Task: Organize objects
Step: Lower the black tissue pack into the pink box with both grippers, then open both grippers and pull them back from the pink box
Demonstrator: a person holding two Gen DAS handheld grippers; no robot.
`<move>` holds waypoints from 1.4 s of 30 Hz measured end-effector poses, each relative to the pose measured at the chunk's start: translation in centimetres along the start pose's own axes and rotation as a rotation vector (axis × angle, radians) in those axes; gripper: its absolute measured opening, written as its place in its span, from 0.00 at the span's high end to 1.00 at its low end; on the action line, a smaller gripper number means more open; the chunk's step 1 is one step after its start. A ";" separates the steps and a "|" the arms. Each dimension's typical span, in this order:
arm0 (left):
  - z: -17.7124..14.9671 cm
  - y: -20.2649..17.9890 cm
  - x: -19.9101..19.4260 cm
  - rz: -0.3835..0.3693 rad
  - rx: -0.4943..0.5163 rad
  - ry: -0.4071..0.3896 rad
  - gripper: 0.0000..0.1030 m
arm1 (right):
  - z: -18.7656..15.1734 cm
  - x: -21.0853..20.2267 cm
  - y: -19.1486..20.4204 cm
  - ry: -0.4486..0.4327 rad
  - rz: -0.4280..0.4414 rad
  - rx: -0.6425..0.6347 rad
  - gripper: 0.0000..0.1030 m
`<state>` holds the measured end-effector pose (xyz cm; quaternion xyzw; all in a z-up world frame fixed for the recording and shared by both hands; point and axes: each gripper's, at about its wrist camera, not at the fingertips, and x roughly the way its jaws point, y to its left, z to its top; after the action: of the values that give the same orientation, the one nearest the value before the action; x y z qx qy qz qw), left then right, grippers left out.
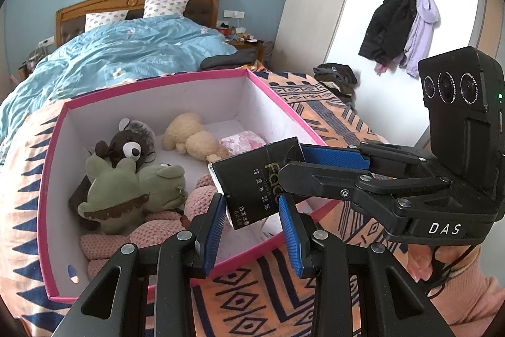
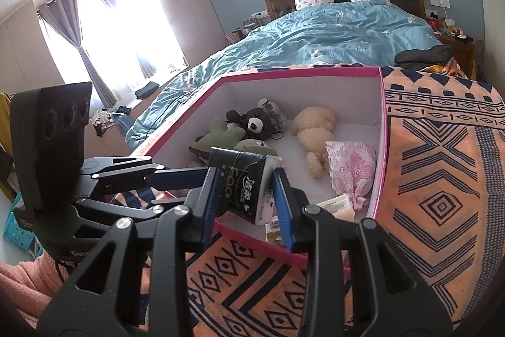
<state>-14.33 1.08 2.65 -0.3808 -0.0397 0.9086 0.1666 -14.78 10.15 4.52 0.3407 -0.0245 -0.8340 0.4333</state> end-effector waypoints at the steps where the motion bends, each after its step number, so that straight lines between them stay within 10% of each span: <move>1: 0.0 0.0 0.1 0.001 -0.001 0.002 0.67 | 0.0 0.1 0.0 0.001 -0.001 0.001 0.64; 27: 0.0 1.1 2.8 0.022 -0.041 0.058 0.66 | 0.0 2.4 -2.0 0.038 -0.067 0.046 0.64; 42: -2.2 0.4 -2.2 0.077 -0.015 -0.084 0.17 | -1.2 -0.6 -0.5 -0.020 -0.085 0.021 0.49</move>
<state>-11.44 -0.12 2.54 -0.3448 -0.0387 0.9293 0.1268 -14.23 11.18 3.75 0.3374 -0.0233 -0.8547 0.3937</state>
